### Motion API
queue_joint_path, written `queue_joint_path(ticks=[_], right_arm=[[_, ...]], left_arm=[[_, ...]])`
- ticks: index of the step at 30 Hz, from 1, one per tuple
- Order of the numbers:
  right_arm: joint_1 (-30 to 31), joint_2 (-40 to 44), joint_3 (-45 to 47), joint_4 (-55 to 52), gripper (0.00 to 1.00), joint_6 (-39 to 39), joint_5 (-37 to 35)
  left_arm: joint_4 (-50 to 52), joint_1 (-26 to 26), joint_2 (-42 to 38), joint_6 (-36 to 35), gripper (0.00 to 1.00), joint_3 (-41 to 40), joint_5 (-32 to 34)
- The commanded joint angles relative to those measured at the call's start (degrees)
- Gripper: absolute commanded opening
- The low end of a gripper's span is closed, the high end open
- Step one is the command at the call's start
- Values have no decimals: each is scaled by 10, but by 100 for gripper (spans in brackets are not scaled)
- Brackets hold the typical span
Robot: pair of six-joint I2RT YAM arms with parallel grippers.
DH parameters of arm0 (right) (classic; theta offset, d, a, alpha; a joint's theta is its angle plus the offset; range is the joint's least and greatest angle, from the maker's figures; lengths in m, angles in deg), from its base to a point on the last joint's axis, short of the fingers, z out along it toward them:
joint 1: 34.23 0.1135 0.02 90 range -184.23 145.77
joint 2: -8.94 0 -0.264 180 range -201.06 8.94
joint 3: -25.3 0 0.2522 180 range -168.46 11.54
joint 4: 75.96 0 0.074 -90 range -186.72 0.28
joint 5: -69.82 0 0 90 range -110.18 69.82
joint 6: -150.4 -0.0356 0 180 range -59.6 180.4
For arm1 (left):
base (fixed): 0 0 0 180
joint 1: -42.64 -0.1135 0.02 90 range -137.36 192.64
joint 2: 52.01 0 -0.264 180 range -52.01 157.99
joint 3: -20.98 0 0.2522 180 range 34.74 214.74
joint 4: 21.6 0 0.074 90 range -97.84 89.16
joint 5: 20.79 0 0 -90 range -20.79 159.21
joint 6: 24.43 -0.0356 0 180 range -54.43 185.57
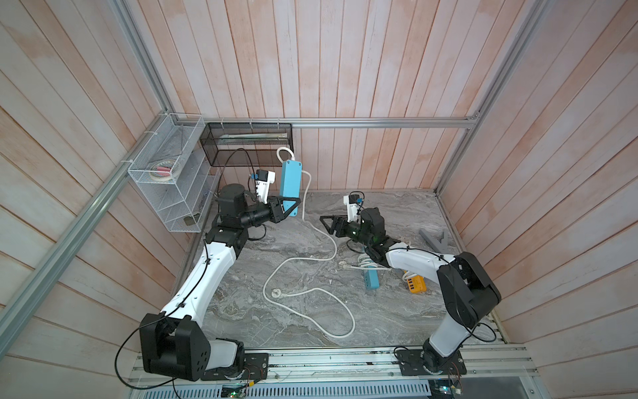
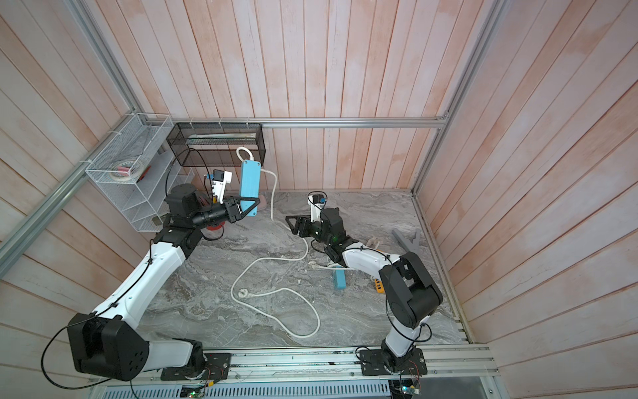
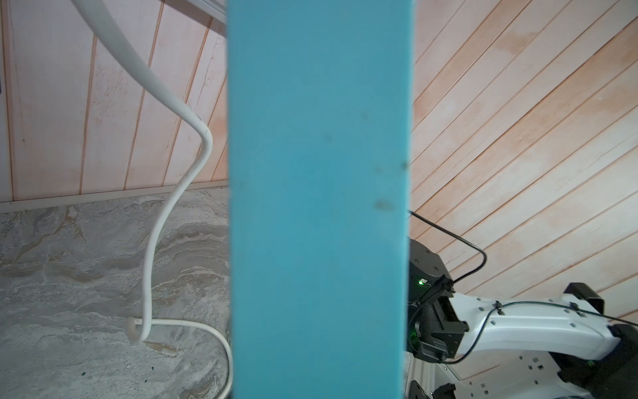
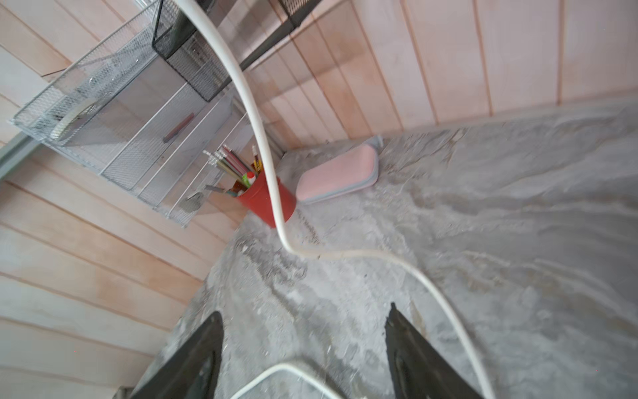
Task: Wrap the cord around the power strip
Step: Wrap the power cord around the power strip.
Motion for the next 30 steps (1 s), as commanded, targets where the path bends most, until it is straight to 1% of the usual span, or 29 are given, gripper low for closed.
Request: queue_joint_path(ticks=[1, 4, 7, 14, 17, 18, 19, 20, 21, 23, 24, 25, 26, 28, 29, 30], right_arm=[[20, -44, -51, 32, 76, 80, -98], [29, -86, -92, 69, 76, 76, -89], [34, -122, -124, 94, 76, 54, -81], [37, -227, -245, 97, 75, 23, -97], [41, -276, -308, 74, 71, 16, -113], [42, -290, -327, 68, 67, 15, -120], [42, -304, -340, 60, 60, 17, -122], [43, -311, -348, 52, 51, 20, -124], [44, -316, -349, 45, 39, 26, -123], [47, -303, -317, 53, 22, 53, -117], [50, -288, -286, 63, 11, 71, -121], [53, -271, -256, 68, 3, 89, -127], [53, -256, -228, 69, 0, 99, -133], [52, -223, -171, 67, 0, 120, -133], [54, -209, -150, 64, 0, 138, -133], [58, -190, -129, 56, 0, 164, -140]], left_arm=[[1, 10, -12, -8, 5, 23, 0], [8, 11, -13, -10, 5, 26, 2], [14, 11, -13, -13, 5, 31, 1], [-3, 12, -10, 4, 5, 25, -4], [-3, 12, -10, 6, 5, 25, -2], [-1, 12, -10, 5, 5, 25, -1], [1, 11, -11, 3, 5, 26, 0], [3, 10, -11, 1, 5, 26, 1], [7, 9, -10, -2, 5, 27, 2], [13, 0, -9, -9, 5, 28, 3], [18, -9, -8, -15, 5, 31, 5], [25, -20, -5, -22, 5, 36, 7], [30, -29, 0, -30, 5, 41, 10], [69, -45, 18, -63, 5, 72, 33], [98, -47, 29, -88, 5, 92, 57], [143, -47, 43, -128, 5, 119, 101]])
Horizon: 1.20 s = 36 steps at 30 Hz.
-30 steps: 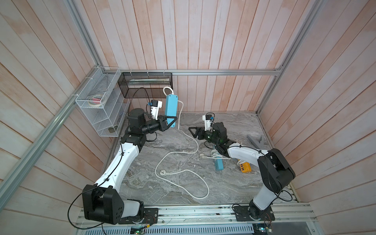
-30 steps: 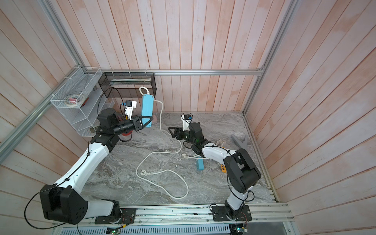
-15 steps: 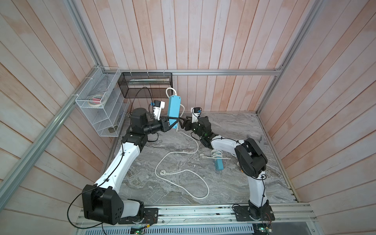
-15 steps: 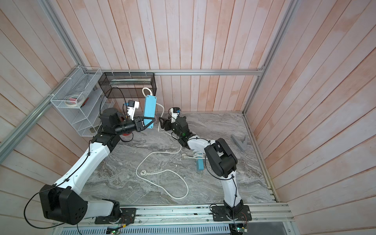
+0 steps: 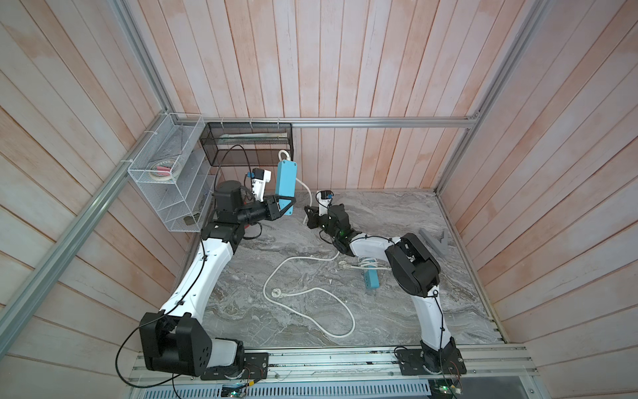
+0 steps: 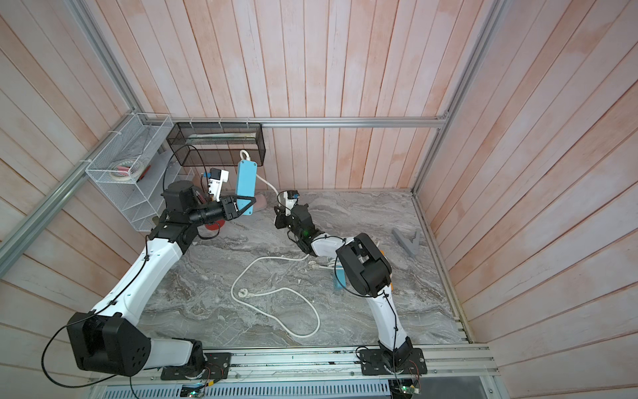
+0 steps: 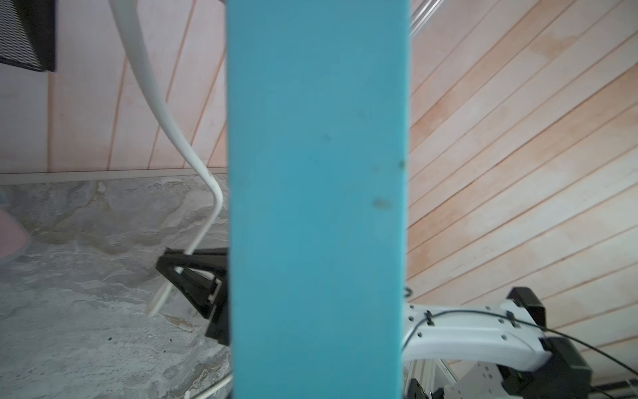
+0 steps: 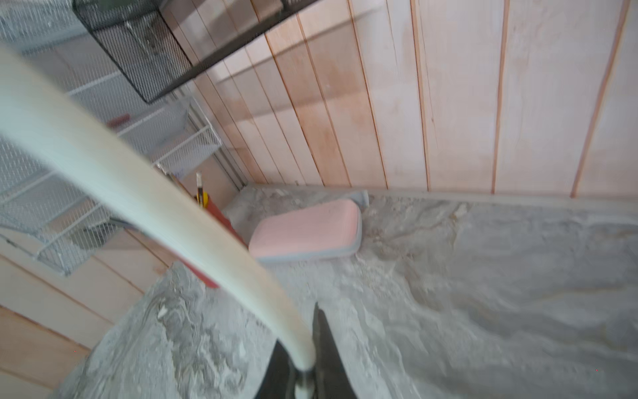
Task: Wrap the cord around the power strip
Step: Wrap the power cord around the power strip.
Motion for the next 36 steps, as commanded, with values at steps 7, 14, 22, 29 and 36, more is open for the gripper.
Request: queue_joint_path(ticks=[7, 14, 22, 29, 36], right_arm=[[52, 164, 118, -80, 0, 324, -118], [60, 253, 73, -192, 0, 464, -47], [16, 251, -87, -403, 0, 533, 21], [-36, 203, -186, -525, 0, 557, 164], [-102, 71, -330, -566, 15, 485, 383]], left_arm=[[253, 13, 125, -327, 4, 172, 366], [235, 88, 113, -471, 0, 78, 426], [280, 165, 51, -604, 0, 1, 288], [282, 211, -34, -689, 0, -71, 182], [195, 228, -82, -652, 0, -67, 100]])
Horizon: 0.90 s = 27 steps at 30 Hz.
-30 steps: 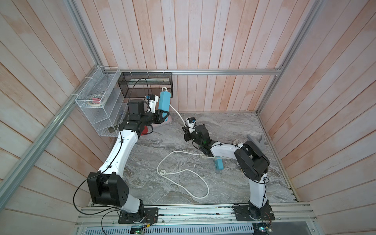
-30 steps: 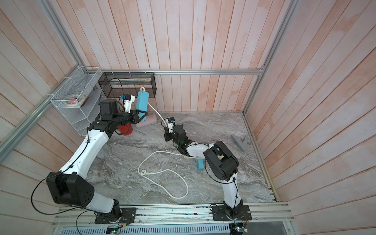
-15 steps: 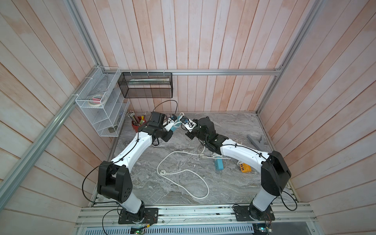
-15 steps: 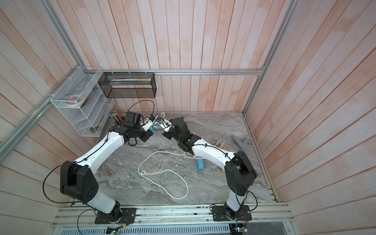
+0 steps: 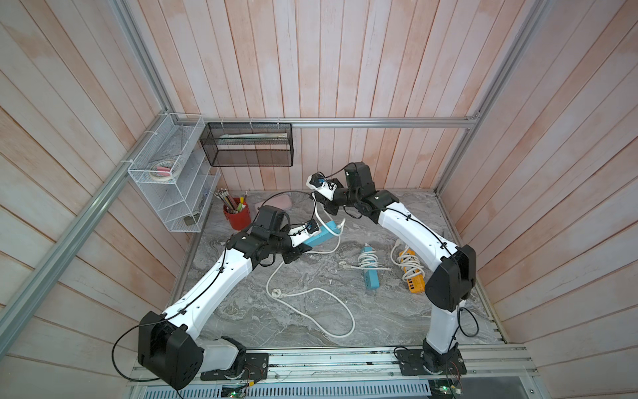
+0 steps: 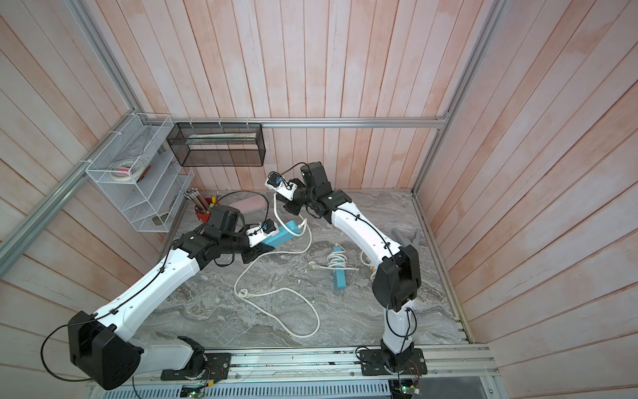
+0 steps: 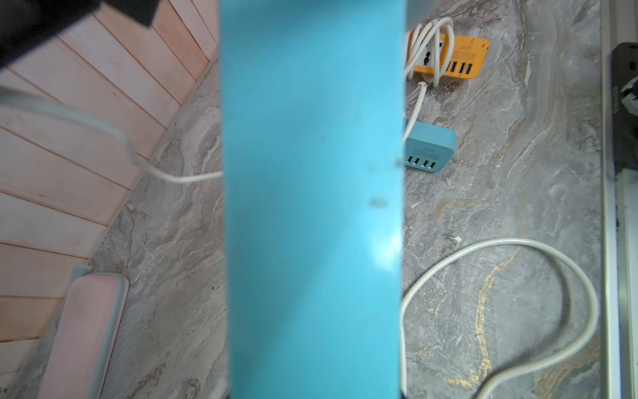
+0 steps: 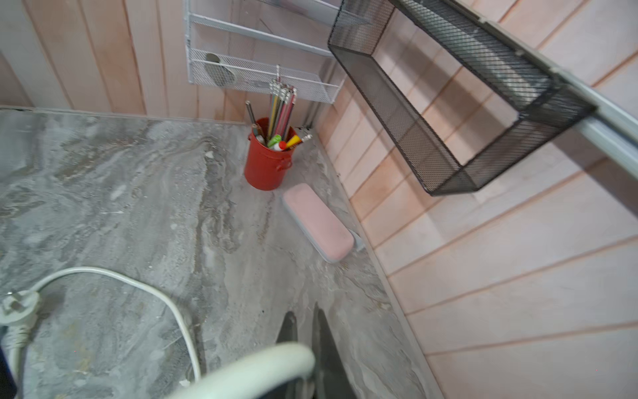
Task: Wrap the cord around the power strip
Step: Wrap the power cord around the power strip.
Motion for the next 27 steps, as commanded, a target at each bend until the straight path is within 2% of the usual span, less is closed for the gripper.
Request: queue_joint_path(ticks=[1, 3, 6, 12, 15, 21, 27], right_arm=[[-47, -47, -19, 46, 20, -91, 123], [-50, -47, 25, 139, 33, -157, 158], [-50, -34, 117, 317, 44, -262, 158], [-46, -80, 163, 509, 63, -427, 70], [-29, -106, 176, 589, 67, -490, 41], [-17, -64, 320, 716, 70, -514, -11], [-17, -50, 370, 690, 72, -472, -44]], left_arm=[[-74, 22, -46, -19, 0, -12, -111], [-123, 16, -64, 16, 0, -23, -115], [-163, -2, -76, 65, 0, -25, -114], [-154, -18, -61, 113, 0, 16, -97], [-139, -23, -45, 129, 0, 40, -99], [-81, -40, -17, 159, 0, 86, -96], [-59, -44, 8, 207, 0, 123, -91]])
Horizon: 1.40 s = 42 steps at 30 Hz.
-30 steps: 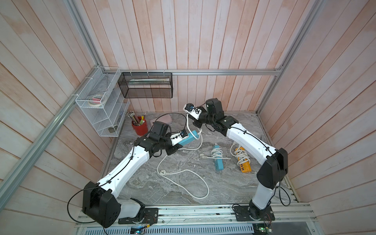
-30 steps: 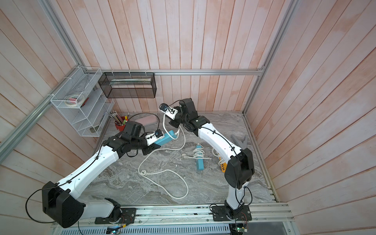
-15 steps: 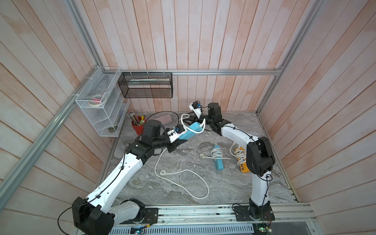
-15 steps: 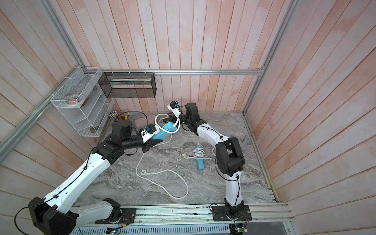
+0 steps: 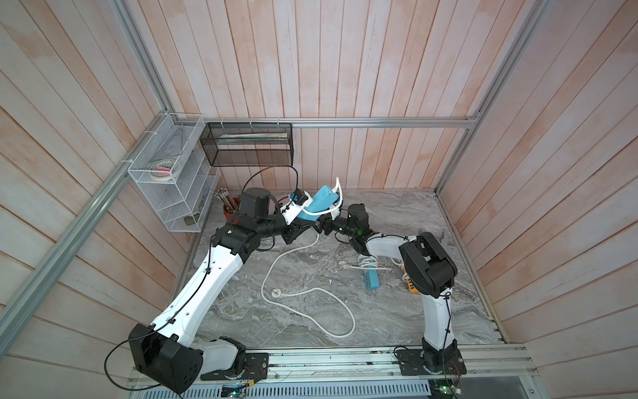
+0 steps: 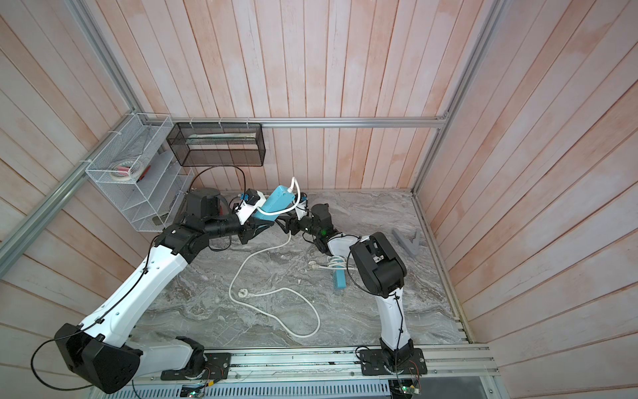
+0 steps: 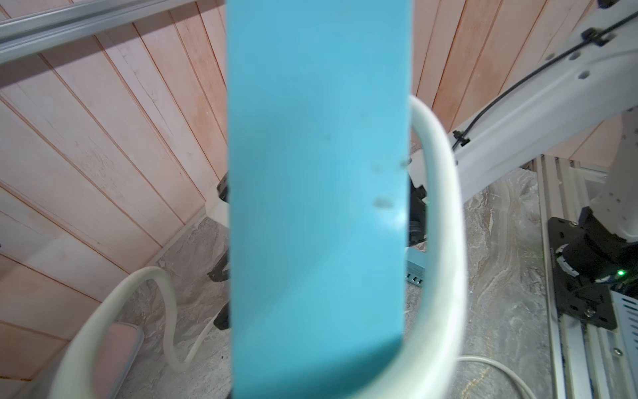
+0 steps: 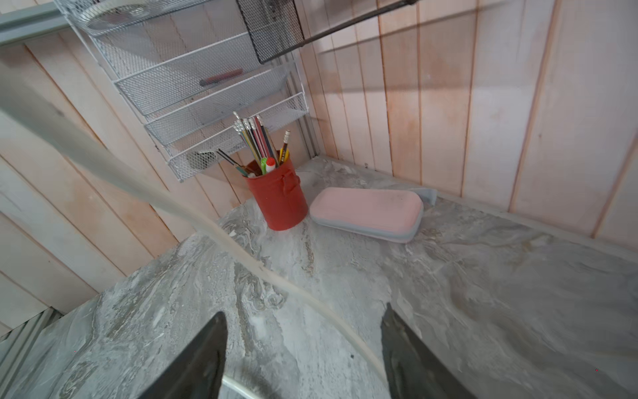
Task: Wrap the cord around the power strip
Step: Wrap the power cord around the power strip.
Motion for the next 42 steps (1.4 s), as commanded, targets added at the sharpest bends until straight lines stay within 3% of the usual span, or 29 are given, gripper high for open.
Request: queue_joint_path(ticks=[1, 10, 13, 16, 19, 21, 22, 24, 27, 32, 37, 42], right_arm=[[3, 24, -2, 38, 72, 14, -43], [54, -27, -62, 121, 77, -25, -87], [64, -61, -120, 124, 77, -51, -99], [71, -104, -190, 101, 74, -82, -159], [79, -127, -216, 79, 54, -89, -238], [78, -114, -182, 83, 28, -84, -296], [75, -102, -159, 88, 20, -76, -314], [60, -74, -115, 76, 9, -62, -335], [35, -40, -70, 52, 0, -43, -332], [47, 23, -4, 29, 0, 73, -362], [97, 98, 17, 14, 0, 292, -410], [101, 153, -72, -116, 0, 380, -272]], left_arm=[[4, -2, 13, 43, 0, 37, -12], [16, -4, 33, 78, 0, 62, -11], [11, -4, 36, 93, 0, 64, -17], [5, -5, 37, 111, 0, 68, -23], [2, -16, 33, 132, 0, 73, -21], [1, -39, 22, 149, 0, 72, -24], [3, -50, 17, 152, 0, 70, -24], [8, -75, 5, 157, 0, 59, -27], [-16, -110, -12, 181, 0, 32, -20], [-66, -170, -6, 214, 0, 17, 68], [-9, -168, 66, 170, 0, 40, 173], [25, -128, 117, 108, 0, 6, 250]])
